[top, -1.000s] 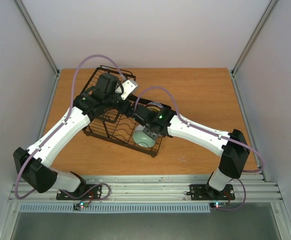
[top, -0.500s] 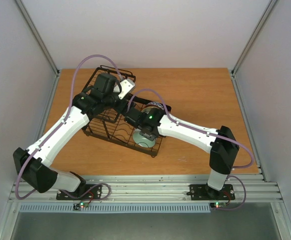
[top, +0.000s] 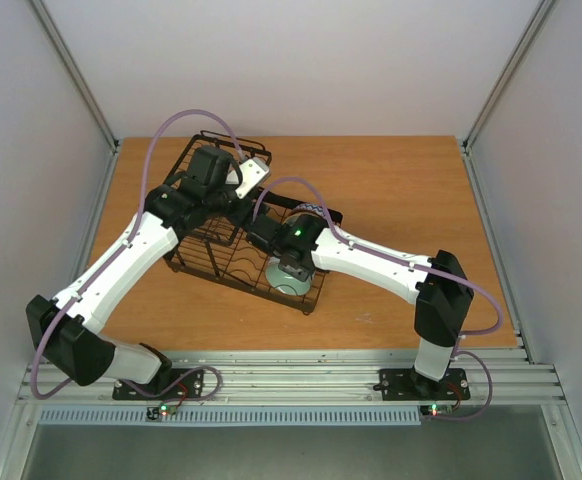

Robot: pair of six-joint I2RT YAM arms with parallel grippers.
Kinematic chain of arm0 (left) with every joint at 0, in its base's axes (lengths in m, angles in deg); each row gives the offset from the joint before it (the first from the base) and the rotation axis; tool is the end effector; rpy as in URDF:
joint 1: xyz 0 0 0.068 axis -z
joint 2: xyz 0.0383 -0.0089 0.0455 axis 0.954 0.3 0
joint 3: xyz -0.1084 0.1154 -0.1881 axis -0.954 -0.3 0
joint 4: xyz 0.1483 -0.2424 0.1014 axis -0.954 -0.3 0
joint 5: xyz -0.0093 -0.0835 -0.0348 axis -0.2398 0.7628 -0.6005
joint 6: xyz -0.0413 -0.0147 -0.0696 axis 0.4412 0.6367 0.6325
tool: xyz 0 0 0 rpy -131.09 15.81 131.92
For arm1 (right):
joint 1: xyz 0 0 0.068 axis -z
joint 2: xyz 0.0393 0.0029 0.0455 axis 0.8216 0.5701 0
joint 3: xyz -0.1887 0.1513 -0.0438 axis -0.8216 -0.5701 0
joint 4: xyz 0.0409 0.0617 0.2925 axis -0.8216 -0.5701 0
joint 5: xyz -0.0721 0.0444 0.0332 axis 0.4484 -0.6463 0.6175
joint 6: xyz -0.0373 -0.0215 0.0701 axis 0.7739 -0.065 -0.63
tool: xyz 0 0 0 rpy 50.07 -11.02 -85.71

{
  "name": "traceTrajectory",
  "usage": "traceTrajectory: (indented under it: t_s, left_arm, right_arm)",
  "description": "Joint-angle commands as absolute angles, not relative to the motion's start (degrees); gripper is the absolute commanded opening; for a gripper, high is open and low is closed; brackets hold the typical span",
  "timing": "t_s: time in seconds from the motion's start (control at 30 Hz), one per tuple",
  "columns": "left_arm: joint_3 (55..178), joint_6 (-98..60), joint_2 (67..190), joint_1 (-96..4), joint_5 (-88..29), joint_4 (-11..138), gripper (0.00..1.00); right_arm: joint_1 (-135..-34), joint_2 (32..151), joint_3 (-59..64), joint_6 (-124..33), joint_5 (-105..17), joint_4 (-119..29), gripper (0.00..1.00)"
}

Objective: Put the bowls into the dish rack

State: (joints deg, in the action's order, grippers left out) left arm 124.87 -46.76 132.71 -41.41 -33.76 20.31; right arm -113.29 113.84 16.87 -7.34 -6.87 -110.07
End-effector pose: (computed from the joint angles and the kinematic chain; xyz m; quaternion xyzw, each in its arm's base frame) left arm 0.3191 -0.1987 0.3141 0.3800 0.8248 -0.0843 0.4101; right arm 0.2386 0.3151 0.2014 -0.6570 0.7026 -0.2280 0.1507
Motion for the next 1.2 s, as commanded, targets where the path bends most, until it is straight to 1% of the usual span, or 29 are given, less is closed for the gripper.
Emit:
traceTrajectory:
  t_s: [0.0, 0.13, 0.2, 0.5, 0.67, 0.73, 0.77, 0.8, 0.87, 0.9, 1.1, 1.17]
  left_arm:
    - [125.14, -43.56, 131.4, -38.79, -25.59, 23.83, 0.97]
    - [125.13, -43.64, 131.39, -38.79, -25.25, 23.79, 0.96]
    - [125.04, -43.77, 131.41, -38.79, -25.24, 23.73, 0.97]
    - [125.02, -43.87, 131.3, -38.79, -25.07, 23.75, 0.96]
    - [124.96, -44.02, 131.13, -38.79, -25.24, 23.72, 0.96]
    - [124.91, -44.04, 131.06, -38.79, -25.24, 23.78, 0.97]
    - [124.85, -44.04, 131.06, -38.79, -25.32, 23.73, 0.96]
    - [124.81, -44.04, 131.0, -38.79, -25.29, 23.78, 0.97]
    - [124.81, -44.09, 130.96, -38.8, -25.27, 23.72, 0.97]
    - [124.79, -44.06, 130.95, -38.79, -25.25, 23.71, 0.97]
    - [124.68, -44.11, 131.01, -38.79, -24.89, 23.82, 0.97]
    - [124.74, -44.09, 130.88, -38.84, -24.89, 23.84, 0.97]
  right_arm:
    - [-114.57, 117.19, 17.78, -4.75, -9.58, -106.57, 0.43]
    - [-114.58, 117.33, 17.33, -5.39, -10.44, -106.8, 0.55]
    - [-114.57, 117.26, 17.2, -5.73, -11.0, -106.54, 0.58]
    - [-114.57, 116.94, 17.92, -5.61, -13.87, -105.01, 0.66]
    - [-114.57, 118.09, 19.24, -4.99, -14.45, -104.88, 0.67]
    - [-114.57, 118.38, 19.77, -4.72, -14.32, -104.82, 0.62]
    - [-114.57, 118.44, 20.04, -4.59, -13.93, -104.84, 0.57]
    - [-114.55, 118.63, 20.23, -4.74, -13.47, -104.85, 0.49]
    - [-114.57, 118.68, 20.23, -4.91, -11.66, -104.51, 0.27]
    - [-114.57, 118.7, 20.21, -4.93, -10.81, -104.31, 0.21]
    - [-114.57, 118.59, 20.17, -4.64, -9.24, -103.87, 0.02]
    - [-114.57, 118.52, 20.29, -4.35, -8.83, -103.63, 0.01]
